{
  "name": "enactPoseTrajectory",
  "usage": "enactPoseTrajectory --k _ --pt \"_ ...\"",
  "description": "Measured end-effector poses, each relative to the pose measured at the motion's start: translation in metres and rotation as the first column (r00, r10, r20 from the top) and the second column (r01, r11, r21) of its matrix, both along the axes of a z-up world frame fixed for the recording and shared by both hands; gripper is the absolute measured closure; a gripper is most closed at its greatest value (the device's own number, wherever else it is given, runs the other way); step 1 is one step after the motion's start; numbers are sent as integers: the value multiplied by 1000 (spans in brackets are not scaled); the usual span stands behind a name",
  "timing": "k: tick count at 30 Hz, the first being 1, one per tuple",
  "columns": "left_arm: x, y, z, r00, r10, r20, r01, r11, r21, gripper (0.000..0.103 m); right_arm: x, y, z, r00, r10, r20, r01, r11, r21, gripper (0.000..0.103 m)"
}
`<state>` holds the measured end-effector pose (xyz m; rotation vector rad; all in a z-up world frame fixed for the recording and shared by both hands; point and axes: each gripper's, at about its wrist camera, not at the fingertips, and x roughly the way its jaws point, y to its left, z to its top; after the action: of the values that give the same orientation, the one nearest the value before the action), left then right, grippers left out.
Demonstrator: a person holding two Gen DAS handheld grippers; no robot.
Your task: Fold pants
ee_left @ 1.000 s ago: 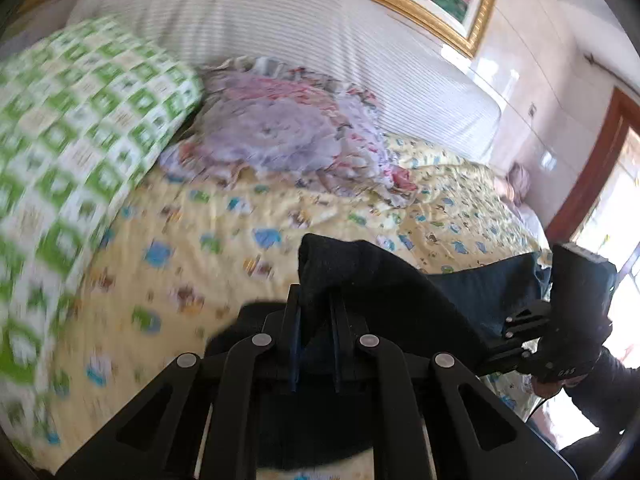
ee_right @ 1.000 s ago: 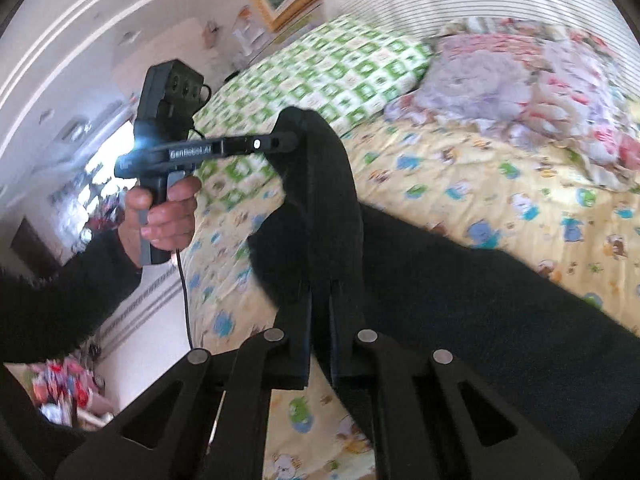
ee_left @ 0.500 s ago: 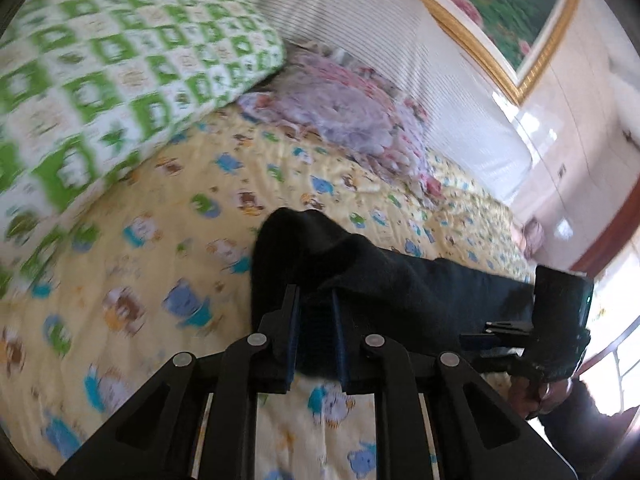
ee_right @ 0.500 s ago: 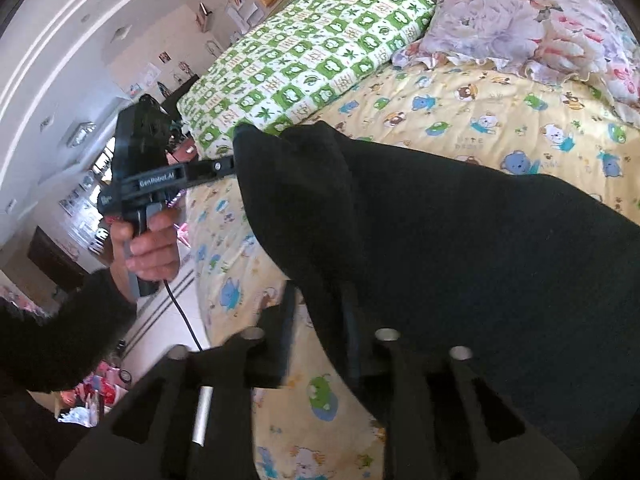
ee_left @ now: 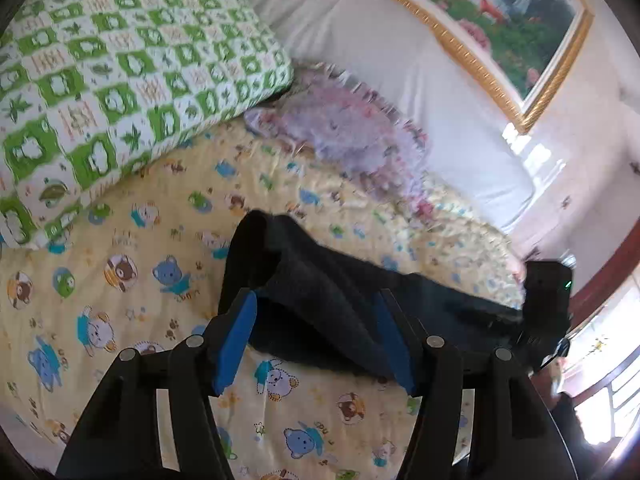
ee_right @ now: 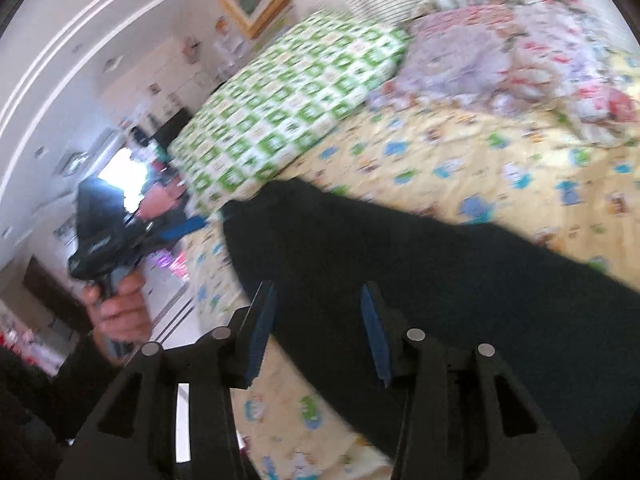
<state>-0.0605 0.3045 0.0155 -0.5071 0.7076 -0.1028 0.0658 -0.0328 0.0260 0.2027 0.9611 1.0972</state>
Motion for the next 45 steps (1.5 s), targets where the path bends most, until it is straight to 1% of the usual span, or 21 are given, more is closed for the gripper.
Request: enactPoseTrajectory --k 1,6,9,11,14,16,21,25,28,29,30,31,32,33,34,36,37,39,41,43,45 --pt "4 -2 -4 1000 5 -23 -5 1000 3 41 8 -6 0 999 -41 1 41 999 -25 57" --pt "16 -1 -27 994 53 -100 -52 999 15 41 39 -24 -1 989 -149 -6 147 984 -99 57" --pt "18 7 -41 988 70 -139 -72 997 -9 41 60 -31 -4 982 -189 -27 184 975 -122 57" --pt "19 10 -50 984 73 -159 -75 997 -3 41 71 -30 -5 979 -198 -36 191 971 -142 57" --pt "20 10 -56 983 66 -172 -66 998 10 41 89 -21 -10 979 -200 -40 189 962 -196 57" --pt "21 11 -59 983 62 -174 -64 998 -5 41 99 -11 -15 979 -198 -40 184 956 -229 57" --pt "28 11 -57 985 46 -166 -51 998 -24 41 114 11 -30 987 -150 -50 129 947 -295 57" --pt "37 6 -58 986 35 -166 -39 999 -16 42 118 19 -43 991 -117 -62 88 932 -353 57" --pt "47 4 -63 982 39 -183 -44 999 -19 42 117 22 -53 992 -93 -83 55 925 -376 58" --pt "49 2 -64 982 45 -184 -49 999 -18 42 115 23 -54 993 -85 -80 48 924 -379 60" --pt "51 0 -64 982 51 -183 -55 998 -13 46 113 24 -54 995 -73 -75 39 924 -381 63" --pt "52 -4 -65 981 65 -181 -64 998 11 56 109 25 -54 996 -49 -74 18 926 -376 75" --pt "53 -5 -66 981 70 -180 -67 997 24 61 105 26 -54 996 -30 -82 -3 930 -368 85" --pt "53 -7 -65 982 75 -175 -70 997 35 66 101 27 -53 996 -18 -82 -13 932 -361 86" --pt "51 -7 -62 984 85 -156 -80 996 38 72 96 28 -50 998 -11 -56 -10 928 -373 88" --pt "46 -7 -49 989 96 -116 -91 995 49 83 89 31 -40 1000 -8 14 13 921 -390 90" --pt "40 -10 -33 994 94 -60 -89 994 69 84 88 32 -34 999 -16 40 30 921 -388 90" --pt "35 -14 -13 995 95 3 -95 989 111 84 89 33 -18 995 -36 97 70 927 -369 92" --pt "34 -19 0 994 98 38 -103 978 181 84 94 35 -2 986 -69 150 117 934 -338 94" --pt "38 -20 -4 995 98 32 -103 968 230 84 99 37 5 977 -104 188 160 934 -320 94" --pt "47 -17 -25 995 94 -28 -85 971 225 84 105 39 0 977 -118 177 170 935 -312 94"
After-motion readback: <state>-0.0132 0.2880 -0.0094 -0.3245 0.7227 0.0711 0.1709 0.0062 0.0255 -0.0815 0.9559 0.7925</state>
